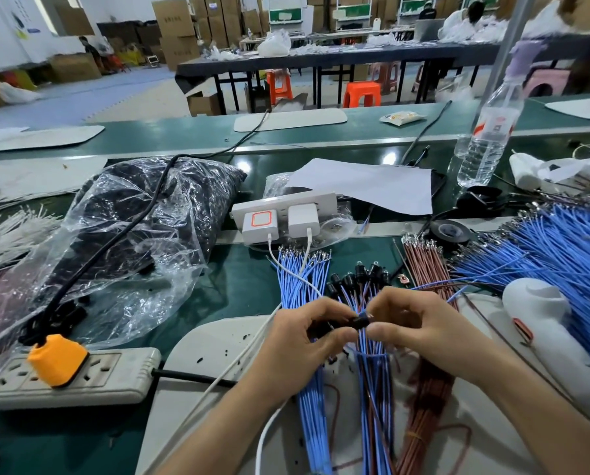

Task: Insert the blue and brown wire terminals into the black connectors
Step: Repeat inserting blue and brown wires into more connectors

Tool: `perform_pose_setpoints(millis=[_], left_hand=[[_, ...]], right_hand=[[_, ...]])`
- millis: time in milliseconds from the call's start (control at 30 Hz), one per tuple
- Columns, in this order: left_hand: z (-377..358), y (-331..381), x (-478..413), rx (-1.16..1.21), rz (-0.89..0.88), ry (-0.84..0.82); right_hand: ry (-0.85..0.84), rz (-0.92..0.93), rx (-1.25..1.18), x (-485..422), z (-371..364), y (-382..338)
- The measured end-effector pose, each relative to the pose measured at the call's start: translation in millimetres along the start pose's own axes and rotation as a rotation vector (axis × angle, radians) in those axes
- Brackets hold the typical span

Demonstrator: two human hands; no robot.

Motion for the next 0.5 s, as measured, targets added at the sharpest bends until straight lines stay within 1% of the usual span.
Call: perform_pose_setpoints(millis=[67, 133, 167, 200, 300, 333, 400, 467, 500], left_hand=[[0, -2, 0, 0.045, 0.014, 0.029], [0, -3, -1, 0.087, 0.014, 0.078], [0, -3, -2, 0.123, -0.001, 0.113], [1, -2, -3, 0.171, -0.019, 0.150], [12, 5, -6, 0.349, -0.042, 0.265], [15, 8, -8, 0.406, -0.034, 0.308], [21, 14, -13, 0.566, 0.000, 0.399], [22, 24, -18, 0.750, 0.032, 0.438], [21, 31, -22, 0.823, 0.039, 0.438]], right_hand=[[0.065, 0.019, -0.008, -2, -8, -3], [0.170, 0.070, -0.010, -2, -10, -7], [0.239, 0.092, -0.049, -2, -8, -11], [0.321, 0.102, -0.133, -2, -2, -13], [0.595, 0.078, -0.607, 1, 29, -21], [0.665, 0.073, -0.699, 3, 41, -26], [0.711, 0.057, -0.735, 2, 61, -35], [0.696, 0.063, -0.726, 0, 79, -58], [0.665, 0.095, -0.722, 1, 91, -77]])
Point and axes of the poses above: each hand's wrist, its own x-axis away from the middle knuckle, its own z-axis out of the back of the hand, y = z × x, the point moved 1 cm from there along -x, towards the middle knuckle, and after that the axes turned 8 degrees about x, right-handed, at the moved point
